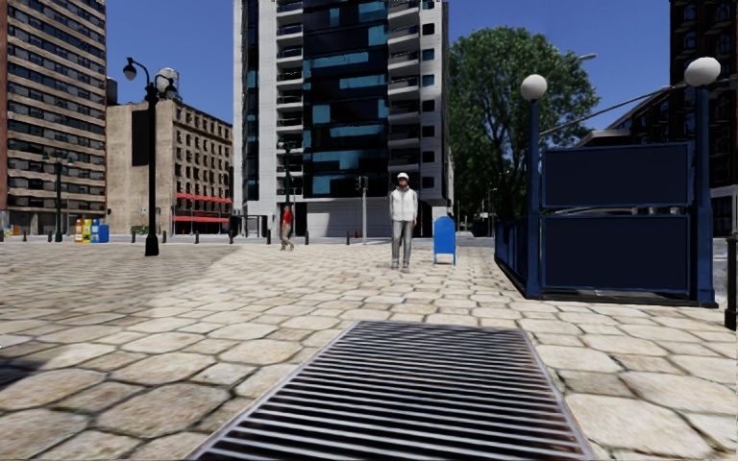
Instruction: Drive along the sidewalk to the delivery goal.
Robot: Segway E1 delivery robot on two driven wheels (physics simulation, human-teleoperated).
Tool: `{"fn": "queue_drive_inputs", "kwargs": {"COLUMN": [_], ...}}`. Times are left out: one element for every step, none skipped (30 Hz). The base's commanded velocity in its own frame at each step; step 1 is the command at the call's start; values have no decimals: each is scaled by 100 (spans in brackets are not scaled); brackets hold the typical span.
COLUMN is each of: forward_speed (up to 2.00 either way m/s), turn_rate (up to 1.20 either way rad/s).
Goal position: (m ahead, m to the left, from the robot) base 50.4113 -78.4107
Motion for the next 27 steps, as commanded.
{"fn": "queue_drive_inputs", "kwargs": {"forward_speed": [200,200,200,200,200,200,200,200,200,200,200,200,200,200,200,200,200,200,200,200,200,200,200,200,200,200,200], "turn_rate": [58,58,62,64,65,65,65,65,65,65,65,65,65,65,62,51,42,42,39,38,38,38,37,37,27,27,20]}}
